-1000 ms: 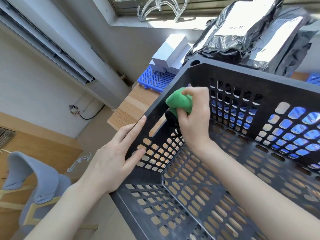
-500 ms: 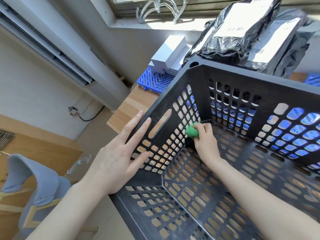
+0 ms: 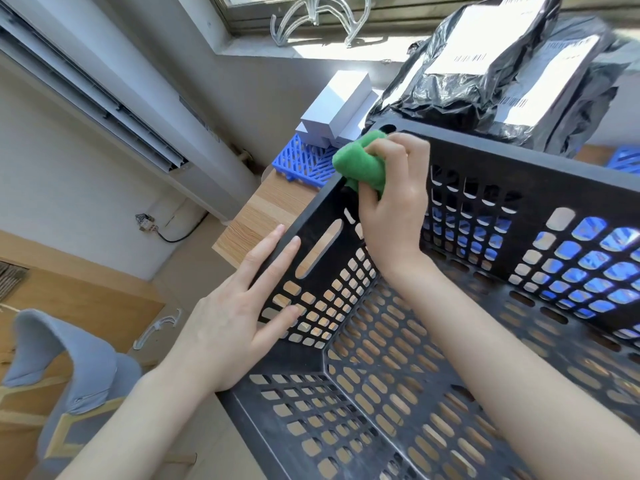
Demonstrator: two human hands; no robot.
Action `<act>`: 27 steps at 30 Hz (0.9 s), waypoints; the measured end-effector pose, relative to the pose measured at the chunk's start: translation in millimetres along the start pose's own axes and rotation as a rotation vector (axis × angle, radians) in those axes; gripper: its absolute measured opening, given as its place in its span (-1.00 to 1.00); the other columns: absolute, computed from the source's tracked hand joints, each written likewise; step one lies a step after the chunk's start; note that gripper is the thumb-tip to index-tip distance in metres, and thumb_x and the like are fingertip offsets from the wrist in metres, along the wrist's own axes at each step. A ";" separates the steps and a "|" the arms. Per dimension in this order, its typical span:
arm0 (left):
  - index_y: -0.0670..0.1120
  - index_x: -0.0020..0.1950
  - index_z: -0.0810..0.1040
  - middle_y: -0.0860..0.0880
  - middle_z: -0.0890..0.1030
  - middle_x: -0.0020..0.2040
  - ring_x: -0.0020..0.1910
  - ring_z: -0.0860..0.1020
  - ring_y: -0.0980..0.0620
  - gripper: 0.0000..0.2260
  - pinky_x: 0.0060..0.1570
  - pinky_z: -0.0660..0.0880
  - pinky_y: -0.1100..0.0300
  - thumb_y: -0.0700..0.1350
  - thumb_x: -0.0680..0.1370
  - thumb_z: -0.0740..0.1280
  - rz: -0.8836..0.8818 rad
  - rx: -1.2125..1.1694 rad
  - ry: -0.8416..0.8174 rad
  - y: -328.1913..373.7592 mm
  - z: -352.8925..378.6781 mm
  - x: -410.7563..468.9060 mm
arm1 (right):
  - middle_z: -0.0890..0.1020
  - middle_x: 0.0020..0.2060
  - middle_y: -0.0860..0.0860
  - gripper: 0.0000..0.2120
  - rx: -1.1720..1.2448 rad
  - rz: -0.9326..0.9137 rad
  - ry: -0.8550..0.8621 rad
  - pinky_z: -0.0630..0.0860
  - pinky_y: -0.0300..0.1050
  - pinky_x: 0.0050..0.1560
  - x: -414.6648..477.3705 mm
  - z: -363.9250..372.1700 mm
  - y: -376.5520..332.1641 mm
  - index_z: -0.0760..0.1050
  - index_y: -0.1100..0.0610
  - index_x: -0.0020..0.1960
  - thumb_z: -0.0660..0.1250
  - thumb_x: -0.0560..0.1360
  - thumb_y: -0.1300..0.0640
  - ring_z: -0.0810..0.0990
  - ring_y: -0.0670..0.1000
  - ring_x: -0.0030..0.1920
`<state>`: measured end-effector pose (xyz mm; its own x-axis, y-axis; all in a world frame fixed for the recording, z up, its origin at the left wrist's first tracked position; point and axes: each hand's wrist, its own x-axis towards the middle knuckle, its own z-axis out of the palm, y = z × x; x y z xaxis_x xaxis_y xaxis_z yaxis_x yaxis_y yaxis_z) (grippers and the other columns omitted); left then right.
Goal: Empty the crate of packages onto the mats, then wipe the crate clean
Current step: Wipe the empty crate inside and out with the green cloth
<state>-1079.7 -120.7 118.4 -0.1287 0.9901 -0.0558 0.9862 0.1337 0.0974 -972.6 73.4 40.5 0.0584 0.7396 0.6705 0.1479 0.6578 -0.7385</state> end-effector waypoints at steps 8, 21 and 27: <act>0.35 0.53 -0.13 0.39 -0.17 0.53 0.34 0.44 0.08 -0.39 -0.06 0.53 0.13 0.27 0.55 0.09 -0.008 -0.008 0.009 0.9 -0.3 0.0 | 0.43 0.17 0.09 -0.69 -0.352 0.434 -0.453 0.45 -0.03 -0.08 -97.6 -15.2 96.5 0.45 0.21 0.18 0.29 0.44 0.38 0.53 0.21 -0.01; 0.36 0.53 -0.13 0.39 -0.17 0.53 0.25 0.49 0.09 -0.40 -0.11 0.58 0.11 0.24 0.57 0.12 -0.016 -0.021 0.014 0.6 -1.3 0.1 | 0.46 0.04 0.19 -0.77 0.051 0.127 0.108 0.32 -0.38 0.15 1.3 -11.5 1.5 0.52 0.32 0.04 0.37 0.39 0.40 0.39 -0.10 0.10; 0.35 0.53 -0.11 0.39 -0.15 0.53 0.31 0.46 0.10 -0.37 -0.03 0.59 0.07 0.29 0.55 0.14 -0.003 -0.025 0.015 -0.1 -1.3 0.2 | 0.41 0.17 0.13 -0.72 -0.210 0.022 -0.128 0.46 -0.21 -0.08 -34.6 -5.0 46.9 0.49 0.23 0.11 0.37 0.41 0.36 0.52 0.08 0.08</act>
<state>-1080.0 -120.5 119.7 -0.1333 0.9902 -0.0408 0.9830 0.1373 0.1219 -962.7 78.0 -17.0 -0.0591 0.7745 0.6299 0.3510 0.6068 -0.7132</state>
